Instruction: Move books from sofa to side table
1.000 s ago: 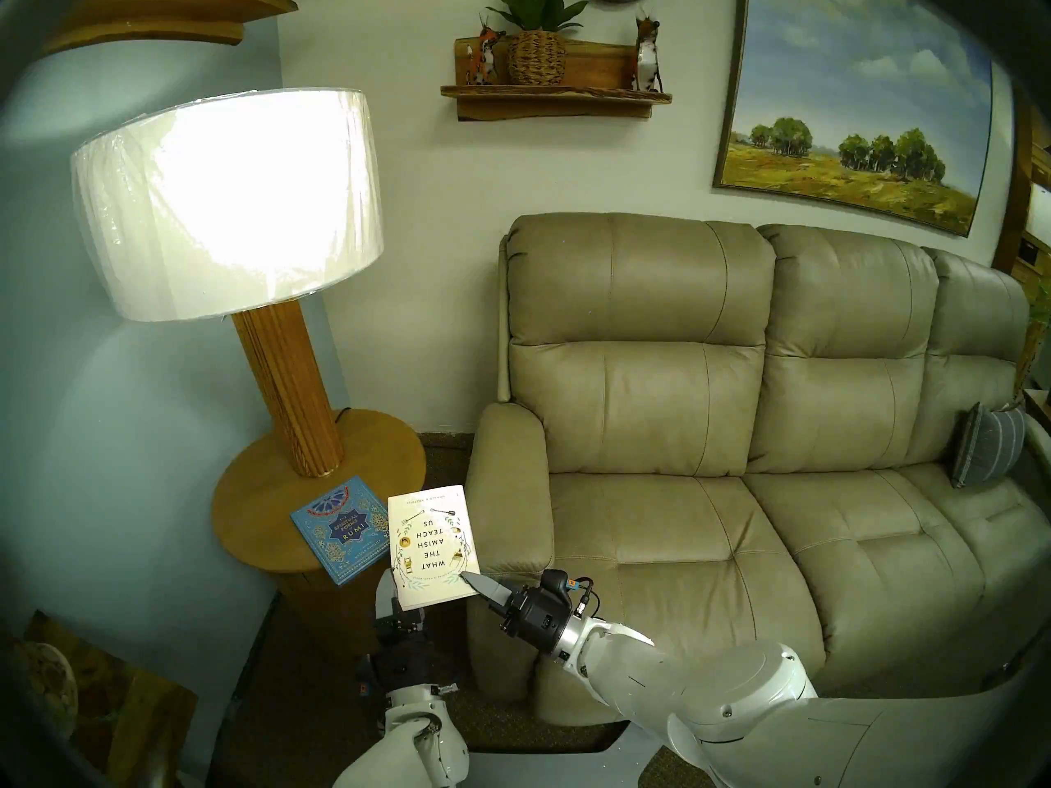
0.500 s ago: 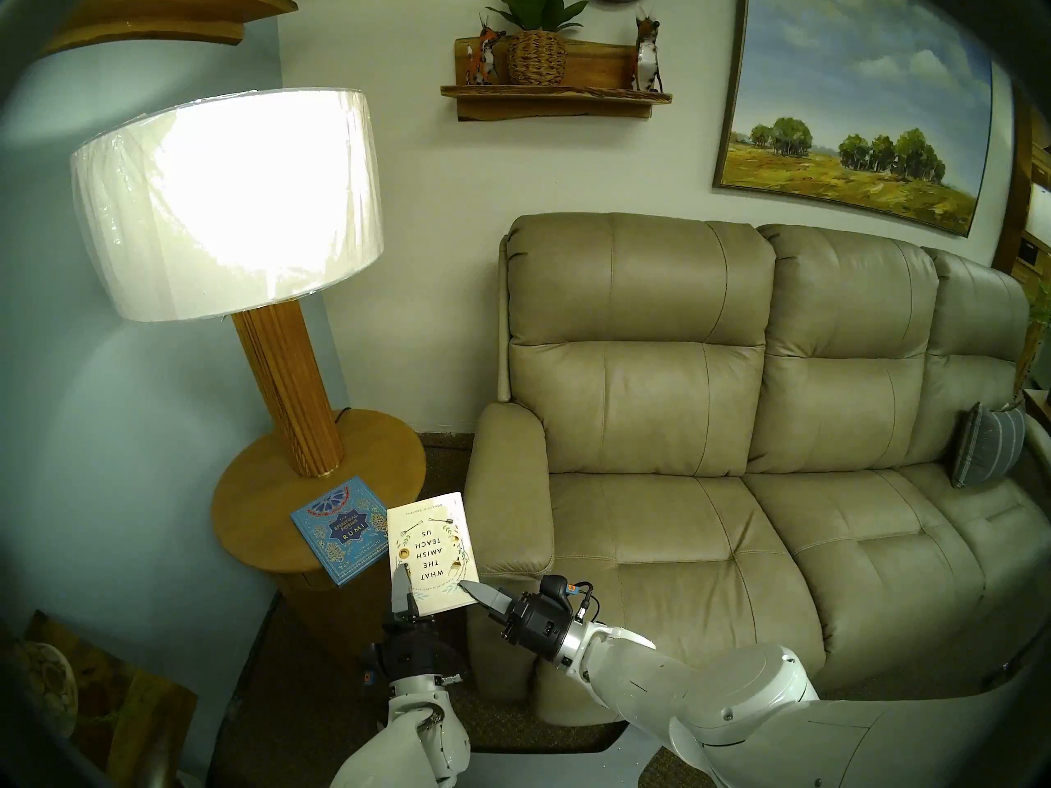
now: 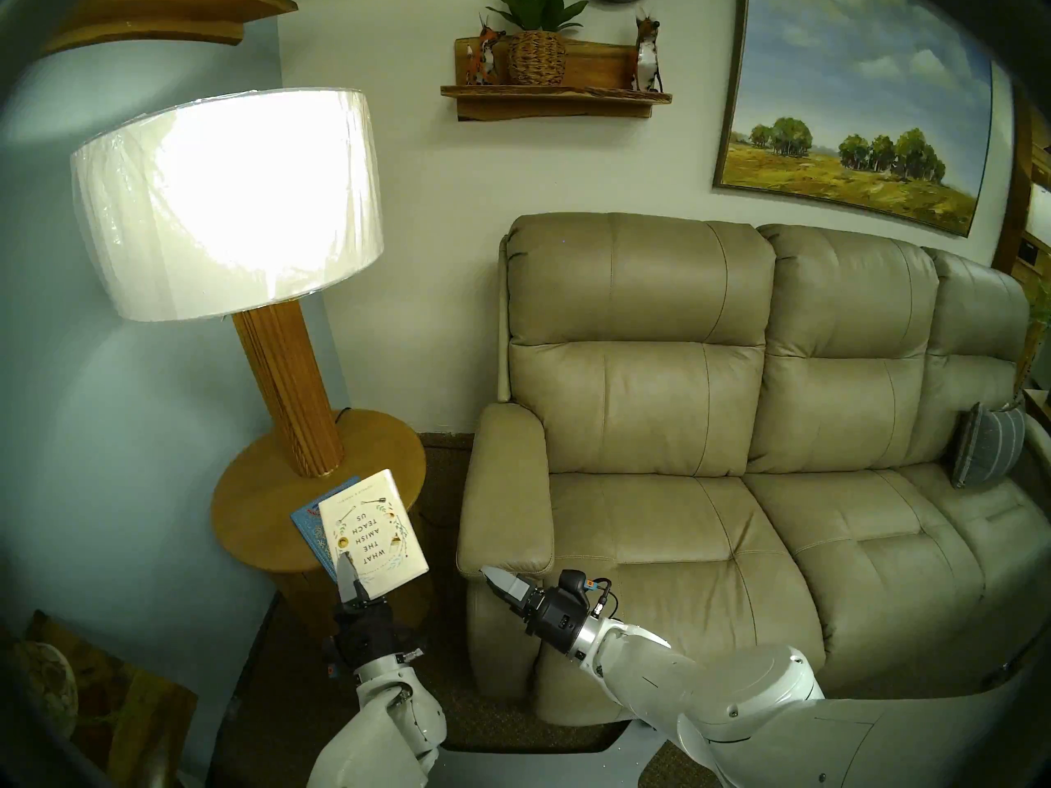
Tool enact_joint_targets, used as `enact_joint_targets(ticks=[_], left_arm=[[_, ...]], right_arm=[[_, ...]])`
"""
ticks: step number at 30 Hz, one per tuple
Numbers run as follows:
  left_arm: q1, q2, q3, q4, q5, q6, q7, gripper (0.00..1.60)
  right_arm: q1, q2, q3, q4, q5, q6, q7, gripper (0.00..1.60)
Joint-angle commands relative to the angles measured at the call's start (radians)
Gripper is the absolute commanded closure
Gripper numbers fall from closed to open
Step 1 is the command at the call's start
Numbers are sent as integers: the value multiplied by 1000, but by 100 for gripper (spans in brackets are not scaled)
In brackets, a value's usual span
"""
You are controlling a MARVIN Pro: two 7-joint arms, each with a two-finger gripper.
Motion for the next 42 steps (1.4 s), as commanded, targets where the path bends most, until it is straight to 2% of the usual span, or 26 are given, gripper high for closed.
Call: enact_joint_targets(ticks=[1, 6, 8, 10, 11, 13, 15, 16, 18, 19, 20, 21, 24, 26, 29, 31, 33, 35, 36, 37, 38, 42], left_arm=[[-6, -10, -59, -122, -60, -89, 101, 160], [8, -8, -65, -183, -63, -186, 177, 160], [13, -2, -63, -198, -60, -202, 195, 160], [18, 9, -63, -221, -65, -224, 246, 160], [31, 22, -52, -249, -55, -272, 303, 160], [32, 16, -55, -257, -70, -288, 326, 160], [41, 23, -51, -297, -81, -329, 398, 160], [41, 23, -51, -297, -81, -329, 398, 160], [41, 37, -40, -324, -57, -394, 469, 160], [36, 34, -38, -322, -47, -423, 466, 160], [36, 34, -38, -322, -47, -423, 466, 160], [41, 43, -32, -345, -54, -419, 507, 160], [35, 46, -29, -354, -49, -442, 527, 160], [22, 59, -17, -368, -41, -463, 572, 160], [7, 67, -12, -366, -36, -471, 592, 160], [-13, 75, -12, -358, -37, -478, 620, 147], [-33, 81, -16, -348, -38, -485, 640, 160], [-46, 89, -15, -341, -33, -491, 656, 160], [-54, 94, -13, -334, -26, -502, 663, 156], [-62, 94, -16, -327, -26, -505, 668, 132], [-71, 98, -18, -322, -33, -500, 686, 127], [-110, 109, -18, -289, -35, -501, 729, 142]], right_arm=[[-12, 18, 16, -6, 13, 2, 13, 0], [-19, 29, 28, -12, 17, 4, 29, 0], [-20, 32, 30, -13, 17, 5, 31, 0], [-22, 35, 34, -15, 18, 6, 35, 0], [-24, 37, 38, -18, 18, 8, 36, 0], [-25, 38, 39, -19, 18, 9, 37, 0], [-28, 38, 43, -23, 18, 13, 39, 0], [-28, 38, 43, -23, 18, 13, 39, 0], [-32, 38, 48, -30, 19, 17, 44, 0], [-33, 39, 50, -31, 19, 18, 45, 0], [-33, 39, 50, -31, 19, 18, 45, 0], [-35, 40, 53, -36, 20, 21, 44, 0], [-36, 39, 55, -38, 20, 23, 43, 0], [-37, 37, 57, -42, 18, 26, 42, 0], [-38, 35, 57, -45, 18, 27, 44, 0], [-39, 34, 58, -47, 18, 27, 44, 0], [-39, 34, 59, -50, 18, 28, 42, 0], [-40, 35, 60, -53, 19, 29, 41, 0], [-40, 35, 61, -55, 19, 29, 40, 0], [-40, 34, 61, -57, 19, 29, 39, 0], [-41, 34, 61, -59, 19, 30, 39, 0], [-42, 32, 61, -65, 18, 33, 38, 0]])
